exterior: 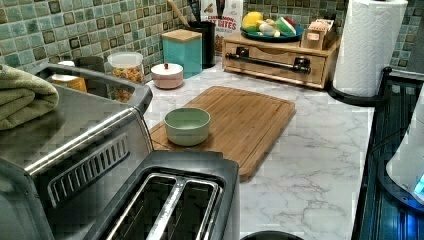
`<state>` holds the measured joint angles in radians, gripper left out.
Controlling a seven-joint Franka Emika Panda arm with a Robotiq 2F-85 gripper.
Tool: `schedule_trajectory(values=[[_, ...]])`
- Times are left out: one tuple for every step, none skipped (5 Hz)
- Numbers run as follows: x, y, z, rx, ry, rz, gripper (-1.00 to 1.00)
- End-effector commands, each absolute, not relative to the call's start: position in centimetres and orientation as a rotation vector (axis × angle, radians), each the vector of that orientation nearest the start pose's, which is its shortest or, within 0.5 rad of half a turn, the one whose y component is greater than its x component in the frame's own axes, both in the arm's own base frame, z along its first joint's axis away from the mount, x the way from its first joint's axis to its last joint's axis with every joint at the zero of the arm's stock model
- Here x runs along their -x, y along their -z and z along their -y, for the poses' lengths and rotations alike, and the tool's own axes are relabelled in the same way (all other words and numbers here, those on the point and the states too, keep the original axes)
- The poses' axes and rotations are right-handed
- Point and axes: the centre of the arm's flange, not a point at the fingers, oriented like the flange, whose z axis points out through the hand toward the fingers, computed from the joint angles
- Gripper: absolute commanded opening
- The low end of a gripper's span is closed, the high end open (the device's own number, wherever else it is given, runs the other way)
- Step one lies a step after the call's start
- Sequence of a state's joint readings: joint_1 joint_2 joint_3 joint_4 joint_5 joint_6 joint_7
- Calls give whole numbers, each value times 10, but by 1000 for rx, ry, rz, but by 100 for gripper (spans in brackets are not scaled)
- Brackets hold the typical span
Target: Open the drawer.
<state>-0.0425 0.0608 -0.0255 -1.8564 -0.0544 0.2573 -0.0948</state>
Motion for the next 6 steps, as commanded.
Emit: schedule_trajectory(values=[[-569, -478, 43, 2998, -84, -1165, 100], [-566, -465, 64, 3083, -62, -934, 100], [-559, -455, 96, 3163, -33, -639, 100], [-554, -454, 118, 3206, -26, -458, 100], [-547, -445, 149, 3216, 17, -326, 100], [-547, -438, 173, 3275, -19, -282, 100]])
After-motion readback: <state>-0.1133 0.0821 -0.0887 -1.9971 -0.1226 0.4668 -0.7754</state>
